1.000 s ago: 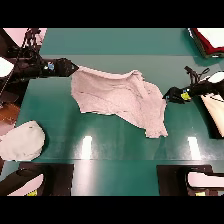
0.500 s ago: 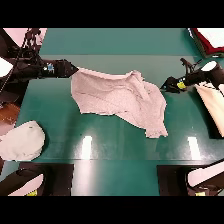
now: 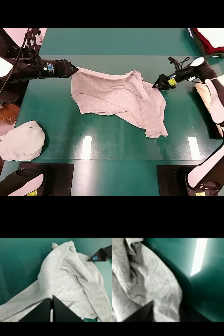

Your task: Fold the shirts.

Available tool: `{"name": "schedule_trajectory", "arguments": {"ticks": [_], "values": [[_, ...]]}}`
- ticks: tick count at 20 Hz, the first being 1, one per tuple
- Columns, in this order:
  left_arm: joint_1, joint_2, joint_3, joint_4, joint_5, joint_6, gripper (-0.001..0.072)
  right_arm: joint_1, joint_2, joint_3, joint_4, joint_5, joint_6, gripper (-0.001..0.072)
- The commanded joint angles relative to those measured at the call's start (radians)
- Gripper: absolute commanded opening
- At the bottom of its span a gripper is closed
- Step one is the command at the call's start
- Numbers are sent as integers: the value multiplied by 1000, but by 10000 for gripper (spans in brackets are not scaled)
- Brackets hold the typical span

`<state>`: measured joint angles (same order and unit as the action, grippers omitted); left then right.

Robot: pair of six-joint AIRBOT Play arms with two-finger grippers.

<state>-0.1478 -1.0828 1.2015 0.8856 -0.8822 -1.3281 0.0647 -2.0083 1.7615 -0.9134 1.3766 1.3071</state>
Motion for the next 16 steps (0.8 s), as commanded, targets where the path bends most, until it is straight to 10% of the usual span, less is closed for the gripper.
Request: {"name": "schedule_trajectory", "arguments": {"ticks": [1,16], "values": [[1,1,1,0,-1,0,24,23,-11,23,3,-65,0,85],[1,50,707,169,79,1,24,-230,638,311,-3,-320,1,9]]}}
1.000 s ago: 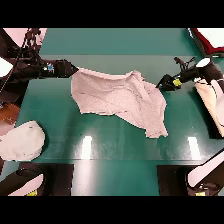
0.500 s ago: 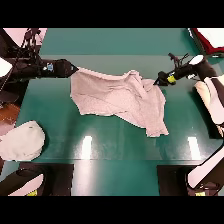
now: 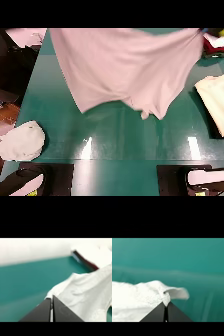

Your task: Fold the shirts.

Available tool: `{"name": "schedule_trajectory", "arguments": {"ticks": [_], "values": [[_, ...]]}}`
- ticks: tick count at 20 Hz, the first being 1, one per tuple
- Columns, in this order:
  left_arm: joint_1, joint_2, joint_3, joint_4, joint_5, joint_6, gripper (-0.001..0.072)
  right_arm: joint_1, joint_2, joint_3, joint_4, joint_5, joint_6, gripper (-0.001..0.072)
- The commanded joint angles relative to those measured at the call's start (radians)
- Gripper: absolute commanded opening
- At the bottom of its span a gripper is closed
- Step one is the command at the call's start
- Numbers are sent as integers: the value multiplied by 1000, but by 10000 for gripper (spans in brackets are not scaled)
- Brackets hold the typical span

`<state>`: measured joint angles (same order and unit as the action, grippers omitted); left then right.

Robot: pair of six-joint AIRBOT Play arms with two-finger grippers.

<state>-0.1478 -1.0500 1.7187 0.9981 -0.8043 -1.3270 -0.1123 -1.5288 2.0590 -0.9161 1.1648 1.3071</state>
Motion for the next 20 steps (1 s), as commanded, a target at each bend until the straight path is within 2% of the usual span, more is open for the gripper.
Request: {"name": "schedule_trajectory", "arguments": {"ticks": [1,4,10,12,14,17,20], "values": [[1,34,244,65,-3,-1,24,-68,229,-27,0,-146,1,9],[1,98,349,70,-10,-1,24,-116,390,-97,-1,-171,0,9],[1,273,349,69,-13,-15,23,-232,604,-98,-1,-142,0,9],[1,301,350,69,-41,-59,23,-279,657,-98,-1,-123,0,9],[1,303,339,100,-119,-83,23,-315,689,-98,-1,-94,1,8],[1,274,222,284,-291,-240,23,-319,673,-98,9,-23,24,8],[1,187,10,329,-409,-266,23,-319,568,-98,8,155,96,8]]}}
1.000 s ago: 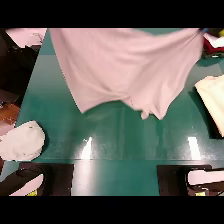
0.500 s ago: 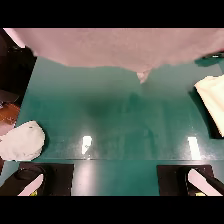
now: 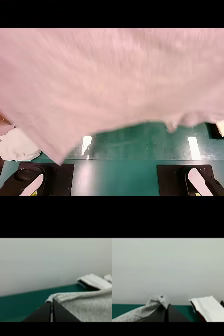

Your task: Fold the shirts.

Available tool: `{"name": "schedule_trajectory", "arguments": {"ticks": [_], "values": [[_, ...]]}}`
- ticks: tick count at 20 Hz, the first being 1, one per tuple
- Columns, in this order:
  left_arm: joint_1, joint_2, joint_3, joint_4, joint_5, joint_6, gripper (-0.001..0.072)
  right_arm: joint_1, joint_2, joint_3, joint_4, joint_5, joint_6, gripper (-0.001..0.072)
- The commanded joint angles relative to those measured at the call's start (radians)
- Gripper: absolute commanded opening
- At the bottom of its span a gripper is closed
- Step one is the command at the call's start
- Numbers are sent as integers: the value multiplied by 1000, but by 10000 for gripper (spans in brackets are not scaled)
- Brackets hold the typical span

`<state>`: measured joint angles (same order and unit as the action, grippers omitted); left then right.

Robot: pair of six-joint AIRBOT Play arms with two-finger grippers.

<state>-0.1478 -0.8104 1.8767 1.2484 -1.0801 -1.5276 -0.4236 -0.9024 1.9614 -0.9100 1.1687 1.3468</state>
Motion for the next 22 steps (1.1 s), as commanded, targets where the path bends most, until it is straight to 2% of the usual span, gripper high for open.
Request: {"name": "schedule_trajectory", "arguments": {"ticks": [1,4,7,9,12,15,16,17,18,20,22], "values": [[1,-90,-223,75,-130,-65,23,-5,-115,-1,2,233,87,8],[1,-251,-394,76,-56,-63,23,84,-323,-1,-9,439,108,8],[1,-447,-431,75,48,-62,23,214,-547,-1,-11,518,108,8],[1,-563,-431,72,134,-62,23,294,-682,-1,-50,470,108,8],[1,-685,-431,71,238,-62,23,393,-833,-1,-214,322,108,9],[1,-731,-431,73,290,-63,26,441,-921,-1,-238,170,109,12],[1,-731,-429,77,300,-62,252,449,-938,0,-233,135,112,67],[1,-731,-420,78,294,-63,592,451,-946,0,-233,114,112,341],[1,-730,-403,89,268,-62,676,450,-946,-1,-234,106,112,531],[1,-730,-344,134,150,-62,669,430,-944,23,-234,141,112,532],[1,-717,-285,223,2,-63,669,396,-917,37,-232,247,80,447]]}}
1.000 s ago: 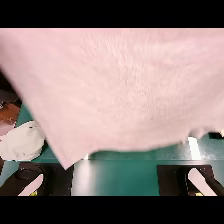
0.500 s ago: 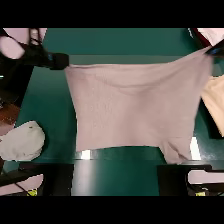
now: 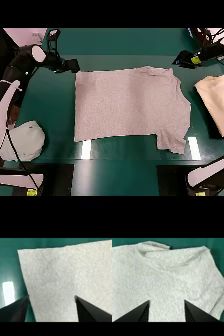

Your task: Fold the shirts.

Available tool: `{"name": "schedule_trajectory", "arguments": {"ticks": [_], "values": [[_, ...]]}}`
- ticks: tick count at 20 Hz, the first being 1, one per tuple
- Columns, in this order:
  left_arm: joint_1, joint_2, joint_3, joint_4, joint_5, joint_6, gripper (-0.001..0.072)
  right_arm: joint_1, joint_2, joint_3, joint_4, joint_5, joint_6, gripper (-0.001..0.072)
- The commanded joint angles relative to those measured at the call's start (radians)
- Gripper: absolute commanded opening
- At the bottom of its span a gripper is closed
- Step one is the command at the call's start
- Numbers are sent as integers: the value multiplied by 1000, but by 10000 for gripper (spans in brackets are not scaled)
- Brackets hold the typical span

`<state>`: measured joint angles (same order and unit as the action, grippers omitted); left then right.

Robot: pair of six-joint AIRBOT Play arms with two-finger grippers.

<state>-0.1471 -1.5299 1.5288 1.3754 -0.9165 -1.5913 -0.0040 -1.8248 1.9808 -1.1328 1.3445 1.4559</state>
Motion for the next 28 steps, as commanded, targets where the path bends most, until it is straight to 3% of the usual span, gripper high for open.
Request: {"name": "schedule_trajectory", "arguments": {"ticks": [1,3,5,8,12,14,15,20,25,28], "values": [[0,30,66,167,-223,-2,668,-42,26,13,-10,155,-93,447],[0,82,48,238,-322,-19,668,-73,80,-44,-9,271,-153,438],[0,155,-52,241,-352,-18,668,-114,162,-176,84,260,-167,432],[0,288,-305,240,-338,-60,669,-175,291,-398,253,252,-216,432],[27,487,-586,207,-272,-143,666,-215,445,-618,275,250,-273,432],[122,570,-676,91,-251,-147,392,-222,513,-687,274,230,-283,432],[175,597,-710,34,-253,-143,385,-222,544,-716,275,207,-295,432],[322,631,-904,-330,-309,84,391,-222,634,-791,277,160,-298,432],[321,630,-1099,-461,-189,115,391,-222,650,-818,277,155,-298,432],[321,630,-1153,-527,-191,196,391,-222,650,-817,278,155,-297,432]]}}
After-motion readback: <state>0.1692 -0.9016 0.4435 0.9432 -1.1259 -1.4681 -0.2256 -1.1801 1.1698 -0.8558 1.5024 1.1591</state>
